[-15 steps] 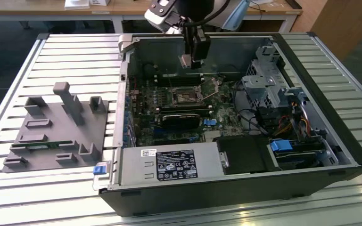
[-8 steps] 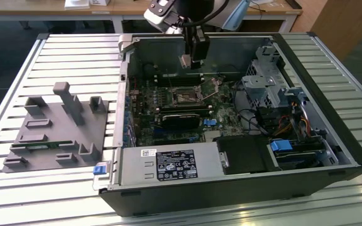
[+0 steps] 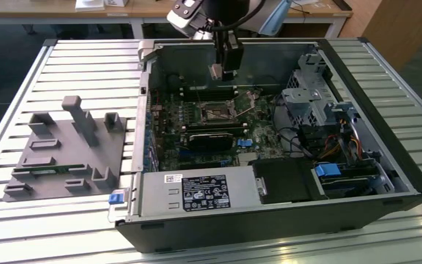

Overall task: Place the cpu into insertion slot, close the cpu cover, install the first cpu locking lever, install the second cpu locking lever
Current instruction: 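Place the cpu into insertion slot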

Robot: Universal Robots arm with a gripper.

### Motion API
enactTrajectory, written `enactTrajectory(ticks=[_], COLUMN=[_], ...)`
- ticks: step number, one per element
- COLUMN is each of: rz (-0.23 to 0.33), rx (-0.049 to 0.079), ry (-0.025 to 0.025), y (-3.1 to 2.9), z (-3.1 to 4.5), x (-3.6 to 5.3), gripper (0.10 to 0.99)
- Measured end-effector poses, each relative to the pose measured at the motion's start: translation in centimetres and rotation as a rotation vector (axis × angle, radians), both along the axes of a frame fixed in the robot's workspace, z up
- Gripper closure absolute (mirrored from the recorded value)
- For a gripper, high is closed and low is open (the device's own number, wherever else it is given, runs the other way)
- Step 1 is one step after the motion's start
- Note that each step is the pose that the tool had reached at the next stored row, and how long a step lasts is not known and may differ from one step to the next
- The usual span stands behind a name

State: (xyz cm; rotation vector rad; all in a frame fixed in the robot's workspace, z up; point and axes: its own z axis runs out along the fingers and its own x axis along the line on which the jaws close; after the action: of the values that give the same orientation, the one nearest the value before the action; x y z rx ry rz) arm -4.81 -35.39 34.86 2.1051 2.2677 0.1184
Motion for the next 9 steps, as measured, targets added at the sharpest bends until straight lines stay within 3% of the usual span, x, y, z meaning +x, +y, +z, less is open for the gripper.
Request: enactTrajectory(ticks=[9], rz=[-0.028], rx=[0.0], ry=[0.0], y=[0.0], z=[-0.04], x=[-0.02], gripper=[0.549])
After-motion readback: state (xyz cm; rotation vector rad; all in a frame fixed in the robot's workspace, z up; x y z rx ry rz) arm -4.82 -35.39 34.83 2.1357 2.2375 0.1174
